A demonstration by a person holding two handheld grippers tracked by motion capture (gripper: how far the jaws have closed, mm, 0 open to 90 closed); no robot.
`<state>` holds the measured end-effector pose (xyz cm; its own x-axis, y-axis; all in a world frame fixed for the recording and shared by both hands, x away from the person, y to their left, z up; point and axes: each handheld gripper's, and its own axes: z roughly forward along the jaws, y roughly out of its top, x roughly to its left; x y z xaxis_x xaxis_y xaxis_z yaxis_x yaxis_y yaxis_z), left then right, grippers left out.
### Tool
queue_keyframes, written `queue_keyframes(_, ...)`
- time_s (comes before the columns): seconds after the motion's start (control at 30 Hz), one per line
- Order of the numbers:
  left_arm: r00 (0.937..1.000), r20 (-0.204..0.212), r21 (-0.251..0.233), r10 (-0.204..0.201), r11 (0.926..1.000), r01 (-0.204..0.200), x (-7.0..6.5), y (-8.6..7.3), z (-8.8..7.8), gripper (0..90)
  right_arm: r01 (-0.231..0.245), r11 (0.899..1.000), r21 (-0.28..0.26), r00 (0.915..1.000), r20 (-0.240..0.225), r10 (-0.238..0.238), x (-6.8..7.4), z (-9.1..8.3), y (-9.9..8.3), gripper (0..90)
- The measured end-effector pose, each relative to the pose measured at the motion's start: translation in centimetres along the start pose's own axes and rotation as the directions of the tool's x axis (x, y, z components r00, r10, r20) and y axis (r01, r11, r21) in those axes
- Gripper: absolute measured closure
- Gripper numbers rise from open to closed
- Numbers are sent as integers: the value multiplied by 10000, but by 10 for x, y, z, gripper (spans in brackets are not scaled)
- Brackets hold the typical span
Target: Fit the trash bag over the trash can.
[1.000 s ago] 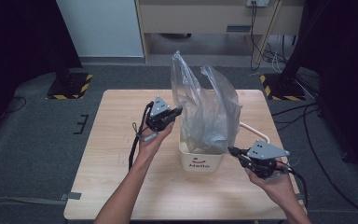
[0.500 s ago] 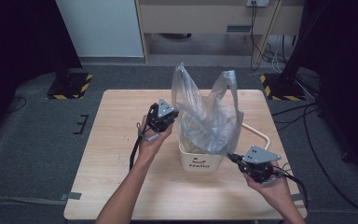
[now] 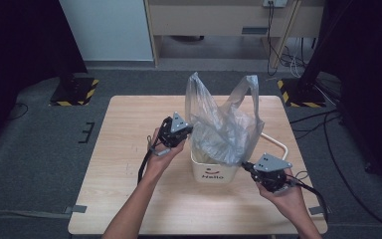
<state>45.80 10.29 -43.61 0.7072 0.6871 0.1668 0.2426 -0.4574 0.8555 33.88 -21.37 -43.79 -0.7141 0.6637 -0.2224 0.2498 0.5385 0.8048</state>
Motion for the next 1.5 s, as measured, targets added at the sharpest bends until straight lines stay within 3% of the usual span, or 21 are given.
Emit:
queue_keyframes(0.4,9995,-84,64,-320,9995,320,5,-13,-13,900,69,9999,147,9998,180,-72,-10,14,6,900)
queue_keyframes(0.5,9998,-90,-57,-162,9999,161,6,-14,-13,900,36,9998,173,9998,171,-39,-10,16,7,900)
queue_keyframes(0.53,9993,-148,35,-353,9994,353,5,-14,-15,900,15,9999,152,9999,138,-17,-10,17,7,900)
queue_keyframes(0.57,9997,-127,-110,-221,9997,220,7,-14,-14,900,55,9999,143,9999,114,-57,-9,17,7,900)
queue_keyframes(0.97,9987,-298,-62,-415,9991,414,13,-19,-13,900,287,9994,-171,9995,-141,-289,2,12,4,900)
queue_keyframes(1.0,9975,-344,105,-610,9981,614,12,-19,-14,900,339,9993,-181,9992,-197,-343,4,11,4,900)
queue_keyframes(1.07,9987,-272,-17,-421,9991,421,12,-19,-11,900,409,9990,-206,9988,-258,-414,7,9,4,900)
queue_keyframes(1.13,9979,-290,148,-580,9982,584,9,-20,-11,900,502,9985,-197,9984,-263,-507,9,10,4,900)
queue_keyframes(1.17,9990,-206,14,-387,9992,388,10,-20,-9,900,481,9987,-189,9984,-272,-486,9,11,4,900)
queue_keyframes(1.2,9981,-241,123,-573,9983,576,8,-20,-10,900,462,9987,-198,9985,-290,-467,9,11,4,900)
queue_keyframes(1.23,9992,-178,41,-350,9994,350,9,-20,-8,900,482,9987,-177,9983,-314,-487,9,12,5,900)
queue_keyframes(1.33,9989,-133,36,-453,9990,454,9,-23,-9,900,583,9983,-88,9978,-313,-586,9,14,5,900)
queue_keyframes(1.37,9977,-167,143,-654,9977,657,7,-24,-10,900,637,9979,-67,9975,-289,-639,8,16,5,900)
queue_keyframes(1.43,9987,-95,10,-500,9987,500,8,-25,-9,900,619,9981,-5,9977,-288,-619,8,17,5,900)
queue_keyframes(1.5,9971,-117,119,-753,9971,755,7,-27,-11,900,604,9982,31,9978,-260,-603,7,19,6,900)
